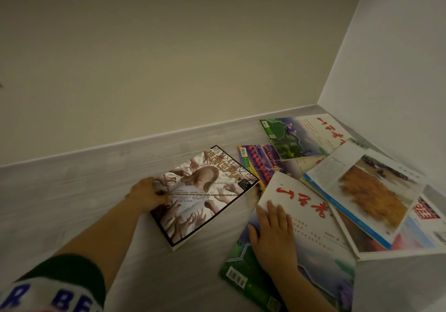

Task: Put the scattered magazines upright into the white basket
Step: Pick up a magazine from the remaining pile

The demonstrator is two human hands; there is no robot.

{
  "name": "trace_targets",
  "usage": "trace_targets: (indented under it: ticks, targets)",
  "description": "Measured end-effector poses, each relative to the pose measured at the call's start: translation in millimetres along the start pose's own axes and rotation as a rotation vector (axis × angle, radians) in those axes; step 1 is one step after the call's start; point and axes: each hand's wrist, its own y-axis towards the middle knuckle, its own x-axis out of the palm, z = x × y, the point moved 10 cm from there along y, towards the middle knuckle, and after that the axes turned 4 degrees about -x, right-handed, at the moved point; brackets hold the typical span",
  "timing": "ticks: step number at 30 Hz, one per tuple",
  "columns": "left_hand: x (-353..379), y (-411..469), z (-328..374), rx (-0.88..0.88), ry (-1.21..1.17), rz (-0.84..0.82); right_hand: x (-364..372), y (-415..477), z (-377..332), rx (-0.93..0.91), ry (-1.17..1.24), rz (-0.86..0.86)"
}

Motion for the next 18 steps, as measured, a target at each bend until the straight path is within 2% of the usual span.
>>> trace_targets:
  ticks: [4, 8, 13, 17, 18]
  targets:
    - [-1.5, 1.7, -8.5, -0.052, 0.151, -0.051, -0.4, 0.1, -0.4, -0.007, 0.004, 0.003]
    - [6.7, -12.1, -8.7, -0.039, -0.008, -0.156, -1.1, -0.6, 0.3, 0.005, 0.013, 0.029]
    - [-6.0, -43.5, 9.4, 0.081, -0.292, -0.034, -3.0, -1.5, 2.0, 0.05, -0.001, -0.007]
    - [-37.6, -87.8, 18.6, 0.214, -0.232, 0.114, -18.0, 3.1, -18.7, 0.147, 0.256, -0.043]
    - [-47.2, -99.8, 18.2, 0.24, -0.264, 0.144, -30.7, 6.6, -26.7, 0.201, 0.362, 0.075]
